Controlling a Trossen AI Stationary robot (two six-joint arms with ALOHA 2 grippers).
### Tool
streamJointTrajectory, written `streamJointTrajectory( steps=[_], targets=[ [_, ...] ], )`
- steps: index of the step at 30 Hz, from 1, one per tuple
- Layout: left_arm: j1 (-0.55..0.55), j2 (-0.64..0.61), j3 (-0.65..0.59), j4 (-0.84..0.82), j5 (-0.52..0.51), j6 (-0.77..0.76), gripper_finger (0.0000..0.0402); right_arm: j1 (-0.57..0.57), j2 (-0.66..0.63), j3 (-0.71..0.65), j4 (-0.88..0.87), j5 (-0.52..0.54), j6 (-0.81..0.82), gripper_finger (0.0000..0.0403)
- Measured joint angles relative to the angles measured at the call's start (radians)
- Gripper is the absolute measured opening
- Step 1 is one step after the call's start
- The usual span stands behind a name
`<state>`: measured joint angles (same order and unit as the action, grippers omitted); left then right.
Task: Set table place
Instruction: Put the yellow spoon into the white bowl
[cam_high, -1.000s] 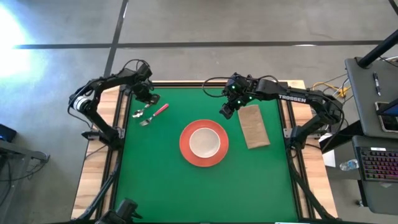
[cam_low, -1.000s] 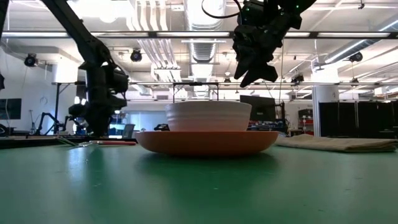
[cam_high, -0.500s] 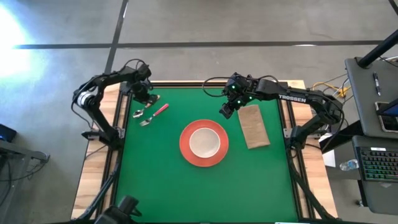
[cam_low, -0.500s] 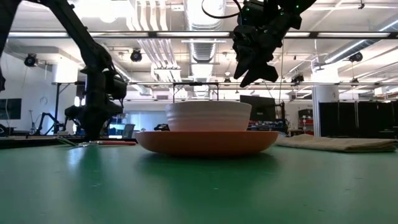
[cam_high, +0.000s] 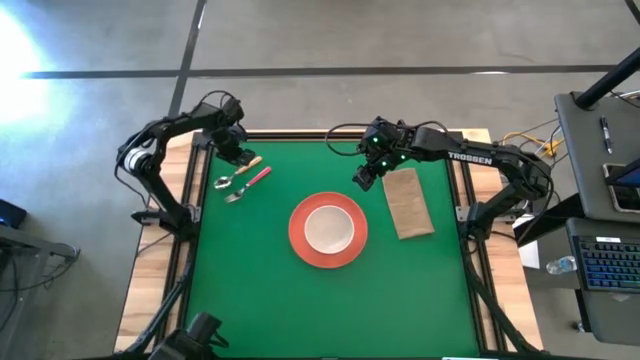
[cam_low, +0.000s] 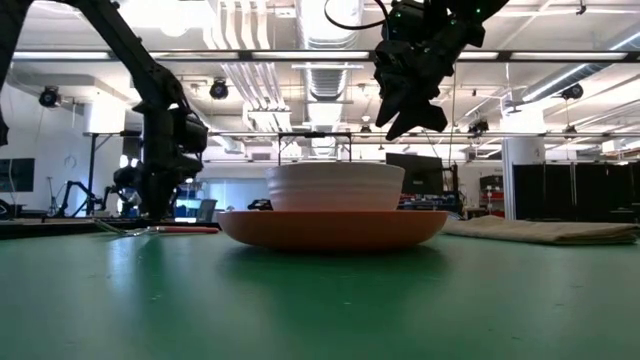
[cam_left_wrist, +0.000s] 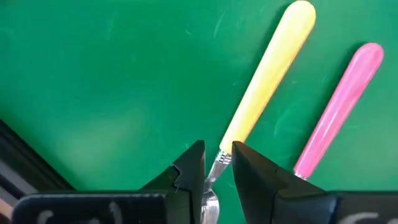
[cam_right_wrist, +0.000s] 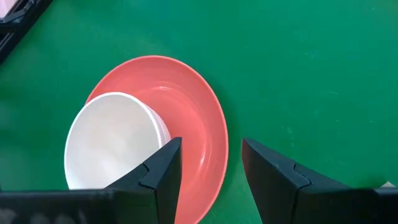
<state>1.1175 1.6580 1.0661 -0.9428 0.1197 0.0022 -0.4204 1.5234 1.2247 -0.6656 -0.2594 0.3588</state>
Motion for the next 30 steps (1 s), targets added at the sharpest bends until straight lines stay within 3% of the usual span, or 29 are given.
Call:
streamJointTrajectory(
  steps=[20,30],
  targets=[
    [-0.022,0.018,-0.049,-0.018,0.000,0.076,0.0066,-0.004,0.000,0.000,0.012,0.001,0.000,0.0160],
    [-0.067,0.094,-0.027,-0.026,-0.004,0.116,0.0066,-0.004,0.000,0.000,0.013,0.009,0.008,0.0160]
  ],
)
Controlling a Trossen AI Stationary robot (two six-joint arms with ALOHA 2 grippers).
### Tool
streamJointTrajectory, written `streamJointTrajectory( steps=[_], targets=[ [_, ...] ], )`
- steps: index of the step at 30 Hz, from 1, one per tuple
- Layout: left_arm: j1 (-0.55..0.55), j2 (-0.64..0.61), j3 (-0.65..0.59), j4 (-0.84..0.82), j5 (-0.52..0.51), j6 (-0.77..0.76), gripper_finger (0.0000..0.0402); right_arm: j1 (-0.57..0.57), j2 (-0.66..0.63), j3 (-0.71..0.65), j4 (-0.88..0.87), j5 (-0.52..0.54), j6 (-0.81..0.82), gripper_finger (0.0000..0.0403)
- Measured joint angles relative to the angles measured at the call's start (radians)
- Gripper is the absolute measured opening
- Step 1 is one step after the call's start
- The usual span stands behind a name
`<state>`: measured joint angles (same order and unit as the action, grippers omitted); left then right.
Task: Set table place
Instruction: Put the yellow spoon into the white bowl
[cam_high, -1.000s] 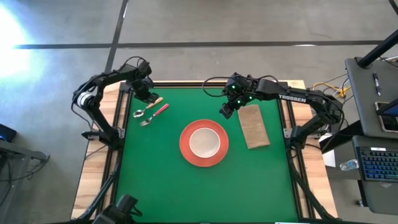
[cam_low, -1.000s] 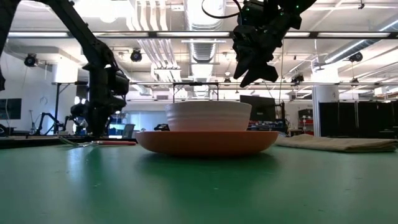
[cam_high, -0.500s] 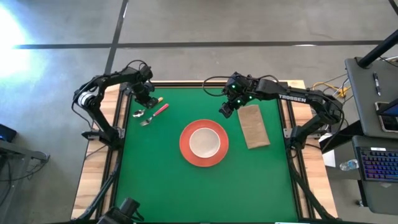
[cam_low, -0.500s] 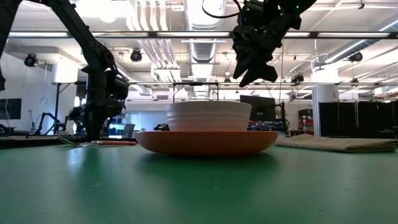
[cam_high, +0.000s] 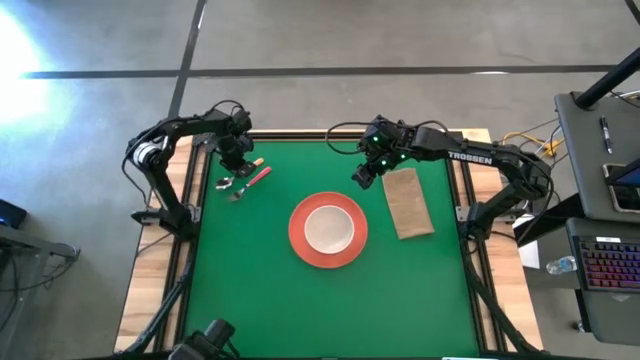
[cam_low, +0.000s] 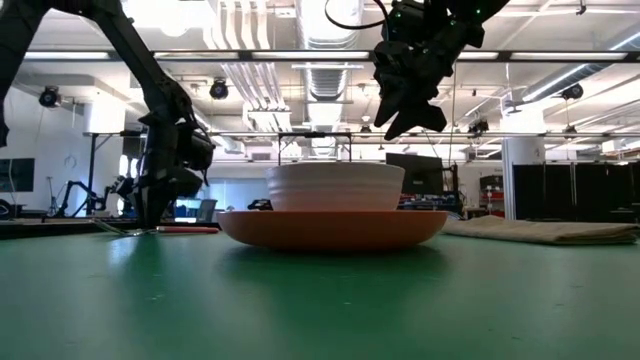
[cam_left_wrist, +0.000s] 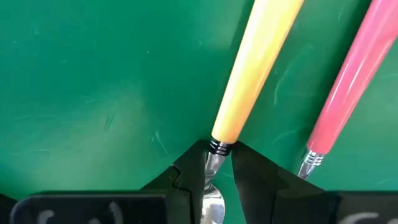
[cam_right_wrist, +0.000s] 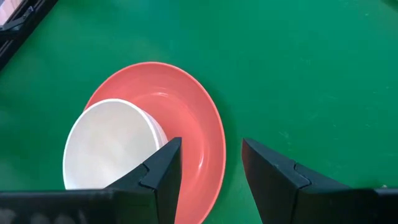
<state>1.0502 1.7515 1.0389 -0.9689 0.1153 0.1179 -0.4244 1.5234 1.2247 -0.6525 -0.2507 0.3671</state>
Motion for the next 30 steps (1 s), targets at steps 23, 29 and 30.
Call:
streamJointTrajectory(
  steps=[23,29,30],
  targets=[
    [-0.020,0.013,0.035,0.008,-0.046,-0.063,0.0010,-0.013,0.000,0.000,0.000,0.008,0.000,0.0160],
    [-0.027,-0.008,0.144,-0.023,-0.038,-0.204,0.0004,-0.022,0.000,0.000,0.000,0.008,-0.019,0.0159],
    [-0.032,-0.018,0.162,-0.036,-0.038,-0.229,0.0004,-0.025,0.000,0.000,0.000,0.008,-0.025,0.0158]
  ],
)
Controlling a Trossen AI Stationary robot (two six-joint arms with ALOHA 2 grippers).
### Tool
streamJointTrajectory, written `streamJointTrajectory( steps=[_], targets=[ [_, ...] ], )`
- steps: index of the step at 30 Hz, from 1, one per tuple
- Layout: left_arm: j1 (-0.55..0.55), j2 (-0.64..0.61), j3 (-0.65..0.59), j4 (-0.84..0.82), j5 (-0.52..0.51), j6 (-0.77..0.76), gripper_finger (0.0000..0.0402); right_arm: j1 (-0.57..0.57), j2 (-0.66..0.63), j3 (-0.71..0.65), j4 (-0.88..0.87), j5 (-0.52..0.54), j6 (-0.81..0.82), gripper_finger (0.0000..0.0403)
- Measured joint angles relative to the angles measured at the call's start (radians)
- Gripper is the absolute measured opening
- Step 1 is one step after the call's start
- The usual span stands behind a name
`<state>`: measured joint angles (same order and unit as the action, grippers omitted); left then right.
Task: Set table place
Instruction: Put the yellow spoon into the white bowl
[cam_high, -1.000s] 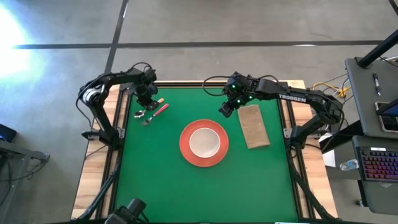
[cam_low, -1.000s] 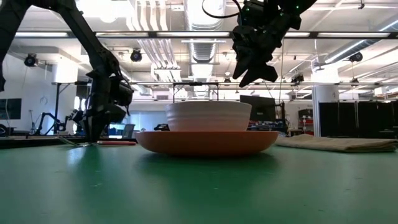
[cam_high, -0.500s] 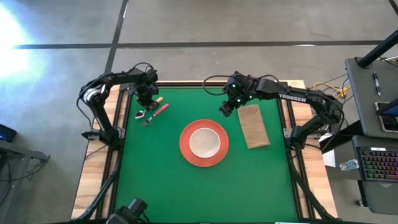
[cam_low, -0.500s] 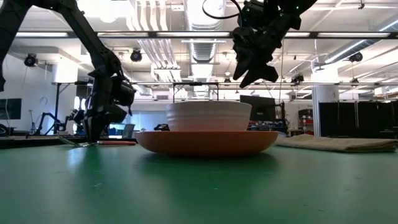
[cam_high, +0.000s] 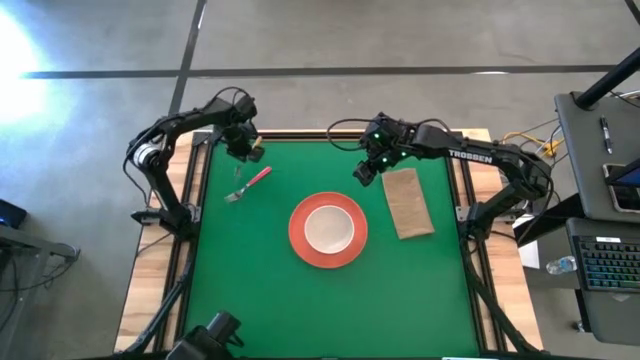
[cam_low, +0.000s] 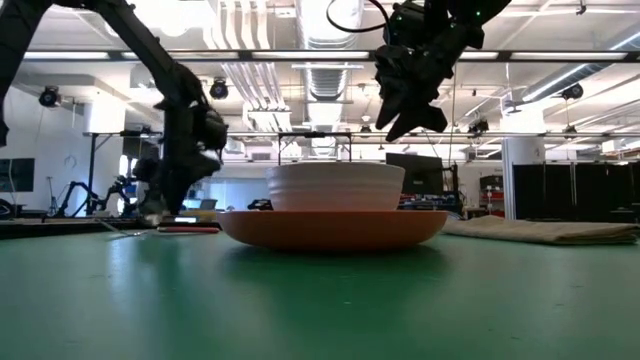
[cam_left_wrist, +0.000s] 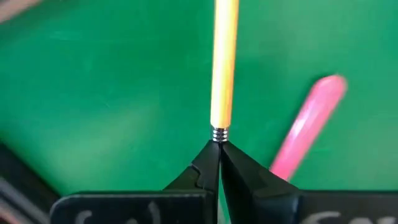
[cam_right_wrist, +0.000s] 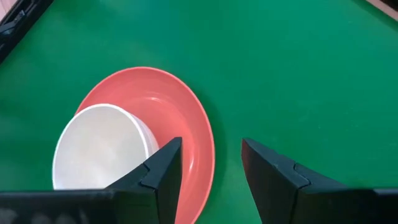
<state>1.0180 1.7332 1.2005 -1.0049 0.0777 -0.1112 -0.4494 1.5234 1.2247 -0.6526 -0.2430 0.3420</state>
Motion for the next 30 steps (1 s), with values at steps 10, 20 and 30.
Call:
streamJointTrajectory(
  steps=[10,20,30],
  targets=[
    [-0.178,-0.115,0.079,-0.009,0.063,-0.213,0.0002,-0.020,0.000,0.000,-0.069,0.000,-0.084,0.0131],
    [-0.544,-0.157,0.050,0.328,0.061,-0.571,0.0001,-0.045,-0.015,-0.008,-0.181,0.008,-0.151,0.0111],
    [-0.842,-0.148,0.053,0.528,-0.211,-0.889,0.0000,-0.047,-0.166,-0.112,-0.197,0.009,-0.136,0.0105]
  ],
)
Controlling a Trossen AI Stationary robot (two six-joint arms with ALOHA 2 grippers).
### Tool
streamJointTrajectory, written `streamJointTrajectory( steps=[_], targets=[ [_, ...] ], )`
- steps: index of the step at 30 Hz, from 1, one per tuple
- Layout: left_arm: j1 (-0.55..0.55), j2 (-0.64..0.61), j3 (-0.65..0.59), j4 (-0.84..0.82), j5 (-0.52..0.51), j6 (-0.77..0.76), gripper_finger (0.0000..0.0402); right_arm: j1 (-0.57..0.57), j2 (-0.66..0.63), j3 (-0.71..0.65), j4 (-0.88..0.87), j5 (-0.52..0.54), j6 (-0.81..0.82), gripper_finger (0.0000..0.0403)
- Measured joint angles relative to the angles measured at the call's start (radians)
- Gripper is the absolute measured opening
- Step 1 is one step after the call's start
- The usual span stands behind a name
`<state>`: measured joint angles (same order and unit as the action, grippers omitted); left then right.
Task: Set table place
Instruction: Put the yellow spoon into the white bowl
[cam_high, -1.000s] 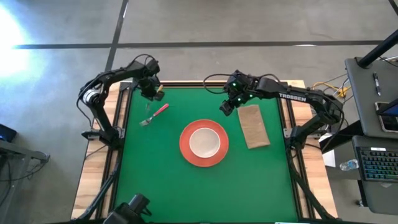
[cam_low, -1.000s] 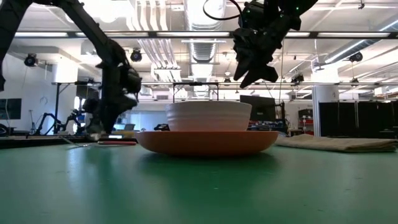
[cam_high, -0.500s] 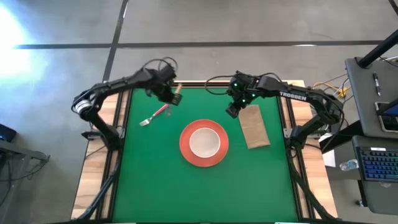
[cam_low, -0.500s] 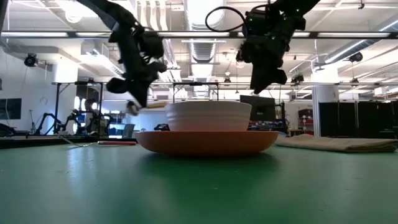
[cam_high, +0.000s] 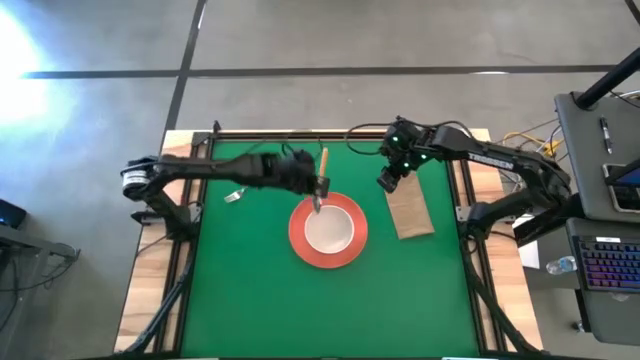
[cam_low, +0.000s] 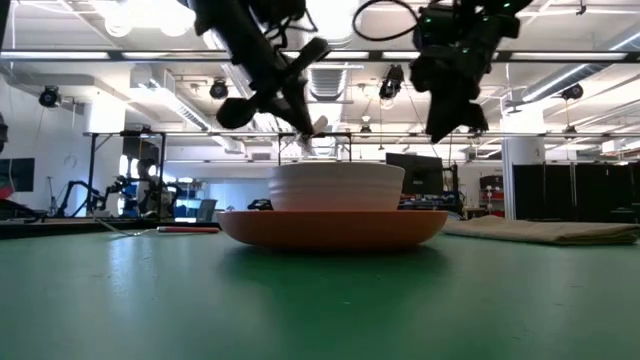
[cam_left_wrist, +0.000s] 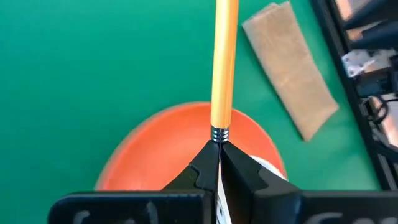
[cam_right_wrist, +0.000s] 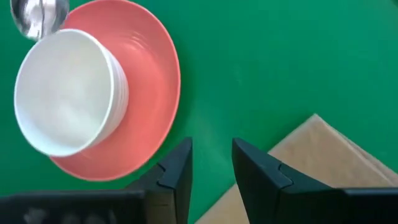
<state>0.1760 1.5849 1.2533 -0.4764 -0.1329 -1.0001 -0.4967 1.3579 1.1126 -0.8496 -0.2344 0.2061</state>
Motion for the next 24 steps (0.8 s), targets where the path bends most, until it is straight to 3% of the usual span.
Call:
streamJointTrajectory(
  steps=[10,18,24],
  targets=[
    [-0.281,0.049,-0.001,-0.001,-0.420,-0.329,0.0000,-0.001,-0.193,-0.199,0.026,0.003,0.080,0.0098],
    [-0.421,0.156,0.000,-0.008,-0.594,-0.483,0.0000,0.023,-0.227,-0.281,0.048,0.000,0.153,0.0095],
    [-0.483,0.221,0.011,-0.007,-0.746,-0.486,0.0000,0.084,-0.215,-0.274,0.095,0.000,0.195,0.0093]
  ],
)
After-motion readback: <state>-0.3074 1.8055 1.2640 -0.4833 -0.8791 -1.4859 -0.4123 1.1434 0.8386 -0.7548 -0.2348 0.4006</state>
